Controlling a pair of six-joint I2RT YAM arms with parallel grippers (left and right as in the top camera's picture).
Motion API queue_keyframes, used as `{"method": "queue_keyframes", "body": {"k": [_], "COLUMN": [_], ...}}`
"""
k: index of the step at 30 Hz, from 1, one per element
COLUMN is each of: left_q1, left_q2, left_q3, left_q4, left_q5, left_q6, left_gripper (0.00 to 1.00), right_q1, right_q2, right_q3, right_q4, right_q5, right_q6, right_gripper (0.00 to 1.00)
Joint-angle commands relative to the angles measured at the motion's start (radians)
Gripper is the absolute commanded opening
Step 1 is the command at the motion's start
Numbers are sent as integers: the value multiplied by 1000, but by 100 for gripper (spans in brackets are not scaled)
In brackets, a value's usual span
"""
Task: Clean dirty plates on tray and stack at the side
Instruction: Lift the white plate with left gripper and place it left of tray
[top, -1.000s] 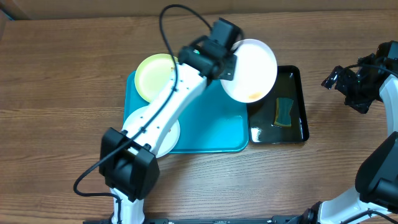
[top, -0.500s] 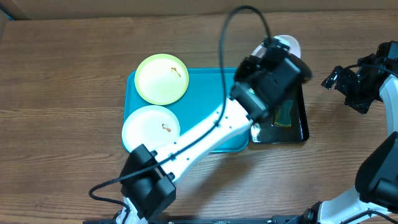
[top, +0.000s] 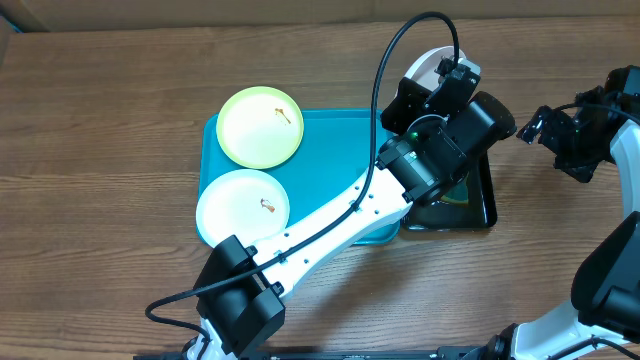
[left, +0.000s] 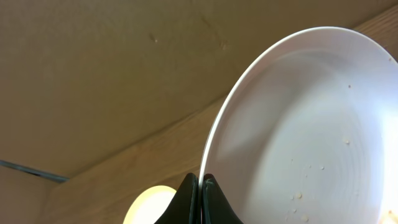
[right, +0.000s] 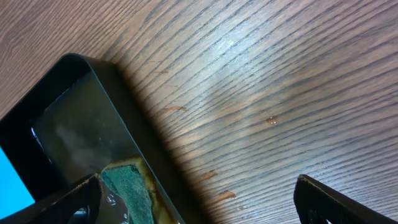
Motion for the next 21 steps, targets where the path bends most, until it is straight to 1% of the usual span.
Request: {"method": "queue_keyframes", "body": {"k": [1, 4, 8, 10, 12, 15, 18, 19, 21], "left_q1": [12, 34, 90, 126, 175, 268, 396, 451, 550], "left_q2": [-26, -26, -26, -26, -26, -27, -27, -27, -27], "left_q3": [13, 13, 13, 13, 13, 13, 13, 13, 13], "left_q4": [5, -39, -104, -133, -161, -190, -194, -196, -213], "left_q5": [-10, 116, 227, 338, 493, 787, 1173, 1326, 1547], "left_q6": [-13, -57, -215, -262, -306, -352, -360, -361, -380], "left_gripper": [4, 4, 4, 4, 4, 4, 4, 4, 4], "right_q1": [1, 1, 1, 1, 1, 1, 1, 1, 1], "right_q2": [-26, -27, -26, -26, -27, -27, -26, -27, -27], "right_q3": [26, 26, 26, 26, 26, 26, 26, 26, 26], "right_q4": [6, 6, 6, 6, 6, 6, 6, 6, 6], "right_q5": [2, 2, 2, 2, 2, 2, 2, 2, 2], "right_q6": [3, 3, 3, 3, 3, 3, 3, 3, 3], "right_gripper": [100, 100, 100, 100, 100, 100, 100, 100, 100]}}
